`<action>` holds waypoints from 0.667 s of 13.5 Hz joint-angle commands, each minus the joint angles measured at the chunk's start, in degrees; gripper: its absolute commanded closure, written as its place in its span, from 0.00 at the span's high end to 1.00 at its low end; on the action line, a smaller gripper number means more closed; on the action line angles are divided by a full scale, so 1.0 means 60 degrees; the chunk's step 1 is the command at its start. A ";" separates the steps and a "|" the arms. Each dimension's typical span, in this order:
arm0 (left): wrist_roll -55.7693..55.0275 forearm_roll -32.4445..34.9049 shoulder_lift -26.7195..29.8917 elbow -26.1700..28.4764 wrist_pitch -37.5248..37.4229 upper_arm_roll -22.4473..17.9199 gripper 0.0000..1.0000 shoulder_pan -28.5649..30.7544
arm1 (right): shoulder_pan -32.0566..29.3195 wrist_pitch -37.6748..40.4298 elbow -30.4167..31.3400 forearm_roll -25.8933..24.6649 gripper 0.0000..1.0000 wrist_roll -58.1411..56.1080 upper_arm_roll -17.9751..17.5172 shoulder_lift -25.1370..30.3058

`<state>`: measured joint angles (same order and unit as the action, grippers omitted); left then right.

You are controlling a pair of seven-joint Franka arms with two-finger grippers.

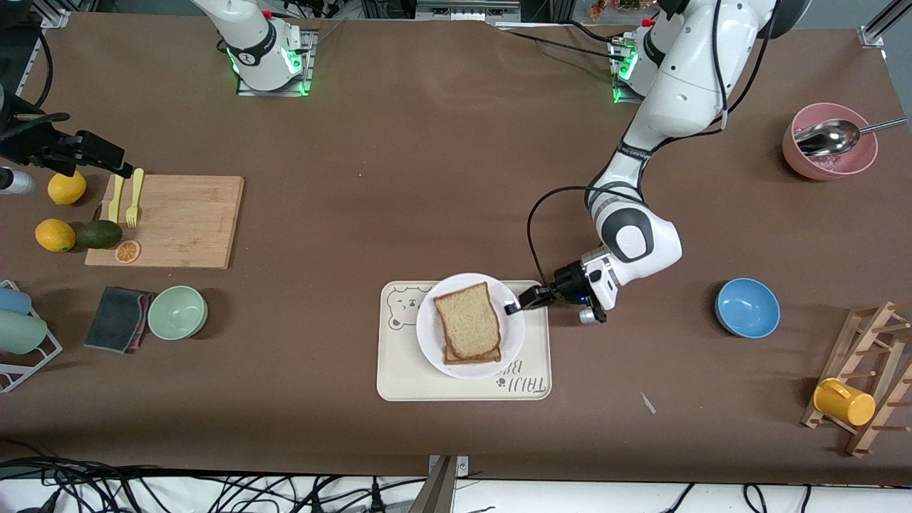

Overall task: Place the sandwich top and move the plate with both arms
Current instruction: 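Slide the white plate onto the bear tray with the left gripper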

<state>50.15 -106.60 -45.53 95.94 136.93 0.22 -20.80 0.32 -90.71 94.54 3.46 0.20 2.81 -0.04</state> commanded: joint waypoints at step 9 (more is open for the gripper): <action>-0.0258 -0.0178 -0.0849 -0.0975 0.0587 0.0081 0.00 -0.0064 | 0.0021 0.0074 0.0078 0.0009 1.00 -0.0062 0.0045 0.0168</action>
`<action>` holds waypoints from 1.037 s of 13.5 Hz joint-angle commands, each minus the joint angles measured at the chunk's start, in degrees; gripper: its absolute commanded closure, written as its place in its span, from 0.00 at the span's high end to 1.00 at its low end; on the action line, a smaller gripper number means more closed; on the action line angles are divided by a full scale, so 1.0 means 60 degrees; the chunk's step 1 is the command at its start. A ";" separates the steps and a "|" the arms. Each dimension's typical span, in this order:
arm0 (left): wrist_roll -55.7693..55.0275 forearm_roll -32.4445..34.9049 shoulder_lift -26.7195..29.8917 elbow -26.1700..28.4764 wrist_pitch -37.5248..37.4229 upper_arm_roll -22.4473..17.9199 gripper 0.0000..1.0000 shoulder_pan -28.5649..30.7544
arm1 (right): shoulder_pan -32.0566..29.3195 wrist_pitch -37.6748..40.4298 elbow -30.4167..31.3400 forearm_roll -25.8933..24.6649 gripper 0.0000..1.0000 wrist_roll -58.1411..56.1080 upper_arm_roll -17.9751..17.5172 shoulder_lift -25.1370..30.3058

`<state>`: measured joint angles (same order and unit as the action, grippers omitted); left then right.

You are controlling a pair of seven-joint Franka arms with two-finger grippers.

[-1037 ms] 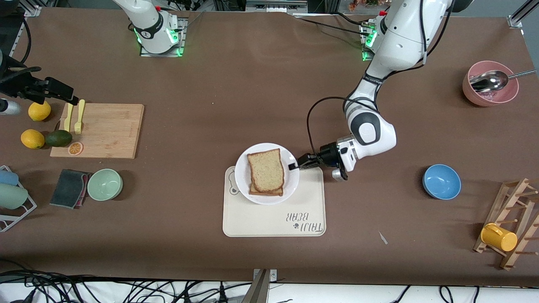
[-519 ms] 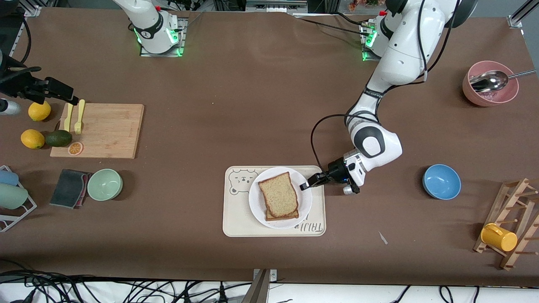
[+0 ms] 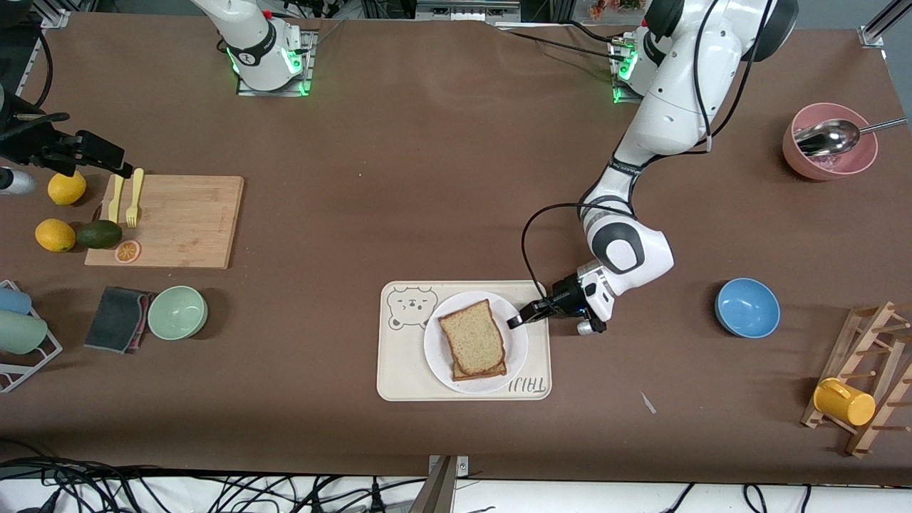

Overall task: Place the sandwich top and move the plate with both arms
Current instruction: 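Open the left gripper and release the plate rim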

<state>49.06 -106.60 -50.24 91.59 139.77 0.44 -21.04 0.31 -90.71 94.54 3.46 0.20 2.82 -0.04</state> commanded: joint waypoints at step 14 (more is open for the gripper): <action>-0.0017 0.0803 0.1136 0.1491 0.0099 0.0058 0.45 0.0240 | 0.0021 0.0074 0.0078 0.0023 1.00 -0.0062 0.0029 0.0168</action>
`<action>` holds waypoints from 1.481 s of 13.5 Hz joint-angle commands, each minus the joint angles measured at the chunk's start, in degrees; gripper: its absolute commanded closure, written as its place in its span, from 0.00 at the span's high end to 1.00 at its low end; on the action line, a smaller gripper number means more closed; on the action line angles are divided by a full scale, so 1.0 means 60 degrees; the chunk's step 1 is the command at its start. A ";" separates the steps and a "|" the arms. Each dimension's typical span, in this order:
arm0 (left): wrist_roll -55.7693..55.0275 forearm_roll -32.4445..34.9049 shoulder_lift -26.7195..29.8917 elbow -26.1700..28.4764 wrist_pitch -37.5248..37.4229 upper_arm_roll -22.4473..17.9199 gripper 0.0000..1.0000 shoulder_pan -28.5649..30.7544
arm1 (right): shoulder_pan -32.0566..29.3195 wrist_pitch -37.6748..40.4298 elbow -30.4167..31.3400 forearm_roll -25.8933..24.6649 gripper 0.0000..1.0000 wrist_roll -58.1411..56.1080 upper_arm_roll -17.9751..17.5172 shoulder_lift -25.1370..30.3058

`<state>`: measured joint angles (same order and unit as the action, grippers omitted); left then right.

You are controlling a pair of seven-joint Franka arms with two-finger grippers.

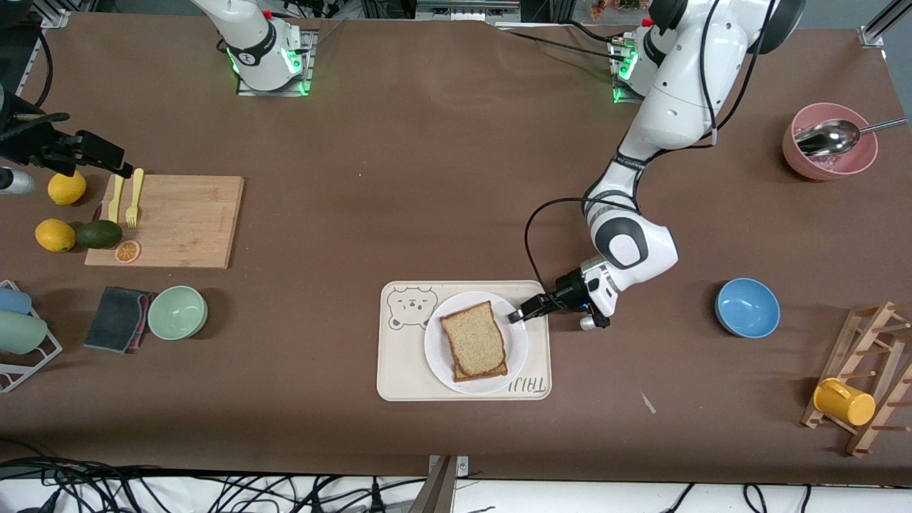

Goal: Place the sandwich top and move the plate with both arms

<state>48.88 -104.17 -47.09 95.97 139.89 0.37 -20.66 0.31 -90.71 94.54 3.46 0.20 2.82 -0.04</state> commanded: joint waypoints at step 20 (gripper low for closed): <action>-0.4758 0.9398 0.5985 0.4087 -0.1148 0.0275 1.00 0.1671 | 0.0021 0.0089 0.0079 0.0023 1.00 -0.0062 0.0028 0.0168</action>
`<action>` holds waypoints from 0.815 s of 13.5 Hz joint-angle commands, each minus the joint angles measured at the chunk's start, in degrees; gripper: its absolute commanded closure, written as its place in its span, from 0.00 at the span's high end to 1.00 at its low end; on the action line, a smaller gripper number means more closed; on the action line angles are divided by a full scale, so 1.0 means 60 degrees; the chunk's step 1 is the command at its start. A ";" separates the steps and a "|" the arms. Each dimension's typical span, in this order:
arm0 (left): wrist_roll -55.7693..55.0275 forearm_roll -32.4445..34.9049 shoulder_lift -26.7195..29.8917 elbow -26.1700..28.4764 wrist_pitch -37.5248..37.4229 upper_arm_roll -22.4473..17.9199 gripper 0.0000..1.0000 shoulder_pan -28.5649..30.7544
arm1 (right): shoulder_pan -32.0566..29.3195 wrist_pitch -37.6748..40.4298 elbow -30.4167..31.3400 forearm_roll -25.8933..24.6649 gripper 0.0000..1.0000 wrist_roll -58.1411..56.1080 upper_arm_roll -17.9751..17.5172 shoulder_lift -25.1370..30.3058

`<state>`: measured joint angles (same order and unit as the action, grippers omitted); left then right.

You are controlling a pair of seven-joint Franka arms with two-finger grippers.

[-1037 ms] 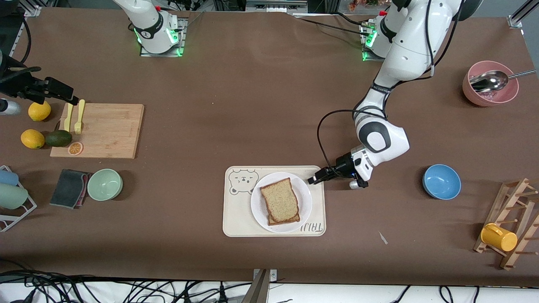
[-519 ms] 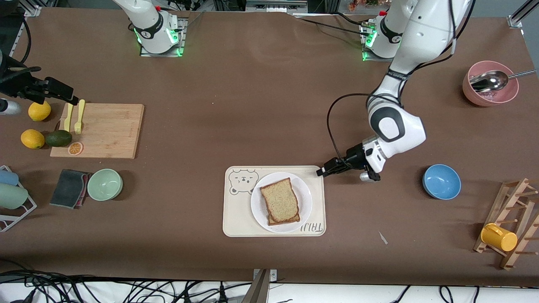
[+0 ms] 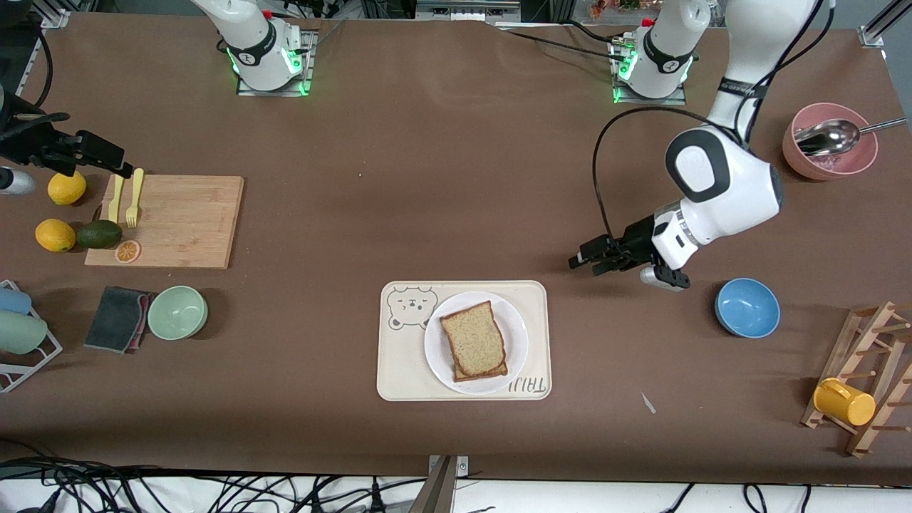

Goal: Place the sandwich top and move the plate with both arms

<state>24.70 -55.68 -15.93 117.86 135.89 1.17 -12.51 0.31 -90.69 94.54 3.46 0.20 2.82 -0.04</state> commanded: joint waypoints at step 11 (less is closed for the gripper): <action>-0.3880 0.8396 0.2259 -0.2955 -0.7367 -0.0620 1.00 0.0635 | 0.0021 0.0085 0.0079 0.0023 1.00 -0.0062 0.0027 0.0168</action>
<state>4.56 -10.57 -2.22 105.17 96.73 -3.18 -8.64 0.31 -90.68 94.54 3.46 0.20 2.83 -0.04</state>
